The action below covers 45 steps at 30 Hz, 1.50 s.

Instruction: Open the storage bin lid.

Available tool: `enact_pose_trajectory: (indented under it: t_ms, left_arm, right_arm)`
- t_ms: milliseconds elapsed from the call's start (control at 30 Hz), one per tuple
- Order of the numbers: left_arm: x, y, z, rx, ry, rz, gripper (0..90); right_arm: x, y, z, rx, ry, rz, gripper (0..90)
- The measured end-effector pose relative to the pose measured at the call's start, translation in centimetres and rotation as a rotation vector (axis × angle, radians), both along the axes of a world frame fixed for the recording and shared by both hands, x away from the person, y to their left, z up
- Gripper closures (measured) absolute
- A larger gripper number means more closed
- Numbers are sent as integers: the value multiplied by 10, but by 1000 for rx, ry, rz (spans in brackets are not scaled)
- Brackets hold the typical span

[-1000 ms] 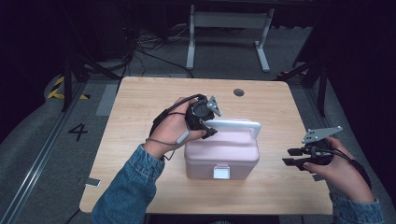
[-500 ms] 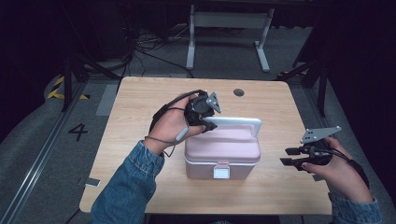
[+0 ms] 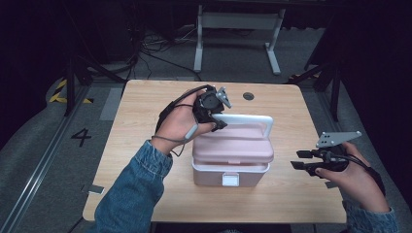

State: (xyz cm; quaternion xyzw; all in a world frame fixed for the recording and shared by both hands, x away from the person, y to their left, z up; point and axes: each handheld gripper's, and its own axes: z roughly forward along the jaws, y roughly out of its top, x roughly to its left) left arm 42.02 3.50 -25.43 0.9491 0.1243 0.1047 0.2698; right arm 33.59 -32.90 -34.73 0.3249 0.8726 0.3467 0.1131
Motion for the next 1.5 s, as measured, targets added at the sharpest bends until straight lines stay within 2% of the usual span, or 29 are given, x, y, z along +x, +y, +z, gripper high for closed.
enact_pose_trajectory:
  t_ms: [167, 467, 567, 700, 867, 1133, 1167, 1400, 1467, 1500]
  left_arm:
    - [8, 2, 2, -19, 39, 22, 644]
    - [13, 3, 4, -31, 49, 46, 619]
    - [15, 4, 5, -38, 52, 56, 608]
    - [18, 4, 5, -41, 53, 53, 600]
    - [18, 4, 5, -42, 54, 55, 599]
    - [17, 4, 5, -44, 59, 62, 598]
    - [17, 4, 5, -41, 54, 59, 598]
    - [17, 5, 4, -48, 58, 60, 593]
    - [16, 6, 5, -82, 38, 77, 540]
    - [14, 7, 6, -99, 14, 94, 459]
  right_arm:
    - [-2, 3, 4, 23, -23, 9, 544]
    - [-8, 13, 13, 79, -68, 40, 600]
    - [-10, 20, 17, 98, -91, 64, 651]
    - [-12, 33, 19, 122, -99, 110, 707]
    - [-11, 46, 16, 146, -114, 152, 746]
    - [-5, 60, 7, 192, -116, 174, 816]
    - [-4, 64, 6, 224, -116, 187, 819]
    - [-1, 69, 1, 237, -125, 183, 873]
    - [-1, 69, 2, 237, -132, 180, 887]
    - [-2, 69, 2, 238, -141, 178, 896]
